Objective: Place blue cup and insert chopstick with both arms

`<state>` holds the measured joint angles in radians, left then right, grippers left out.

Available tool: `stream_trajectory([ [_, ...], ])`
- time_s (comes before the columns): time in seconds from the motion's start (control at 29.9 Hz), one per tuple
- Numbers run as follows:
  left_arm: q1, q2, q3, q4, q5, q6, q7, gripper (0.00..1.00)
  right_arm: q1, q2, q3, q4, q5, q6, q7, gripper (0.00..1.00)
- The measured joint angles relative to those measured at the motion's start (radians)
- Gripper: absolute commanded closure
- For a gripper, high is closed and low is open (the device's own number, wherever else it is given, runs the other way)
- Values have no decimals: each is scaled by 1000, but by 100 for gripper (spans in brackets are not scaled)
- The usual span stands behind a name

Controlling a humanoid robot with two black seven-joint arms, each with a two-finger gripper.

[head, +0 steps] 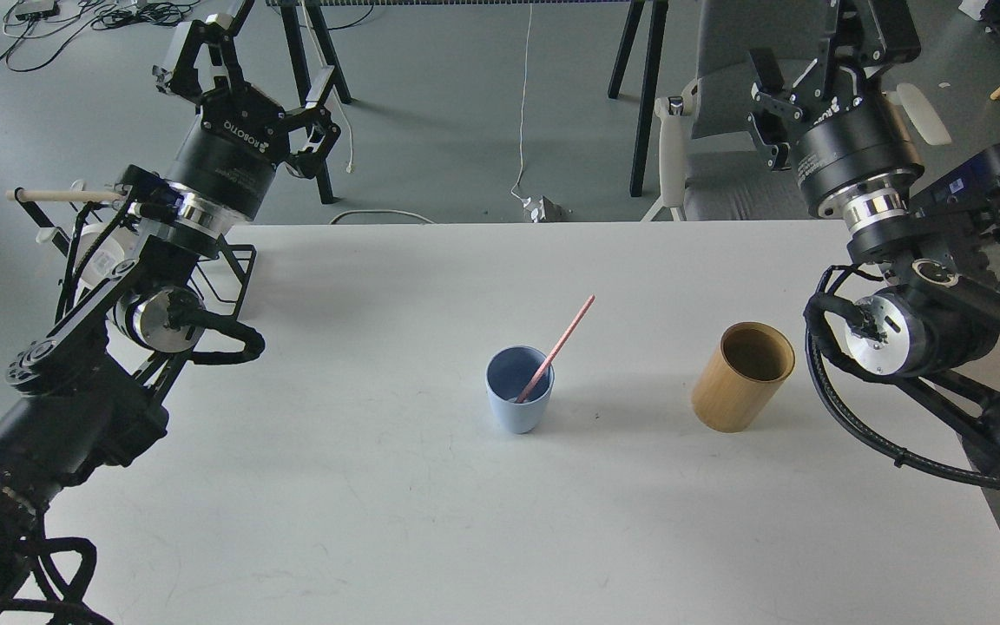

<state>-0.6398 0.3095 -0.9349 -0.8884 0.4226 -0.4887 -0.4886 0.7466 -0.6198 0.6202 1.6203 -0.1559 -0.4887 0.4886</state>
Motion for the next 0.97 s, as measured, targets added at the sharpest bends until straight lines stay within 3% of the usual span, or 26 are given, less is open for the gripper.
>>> stream_trajectory([
  [0.1,11,26,-7,-2,-4,0,0,2,-15,1,4,3,68,27,0,1],
  [0.3,30,60,-3,-3,-5,0,0,2,-85,4,53,-6,92,342,0,1],
  [0.37,36,67,-1,-3,-5,0,0,2,-101,7,74,-6,90,399,0,1],
  [0.77,36,113,0,-8,-5,0,0,2,-118,52,28,-94,-25,429,0,1],
  [0.97,32,115,-1,-11,-5,0,0,2,-141,61,30,-64,-60,430,0,1],
])
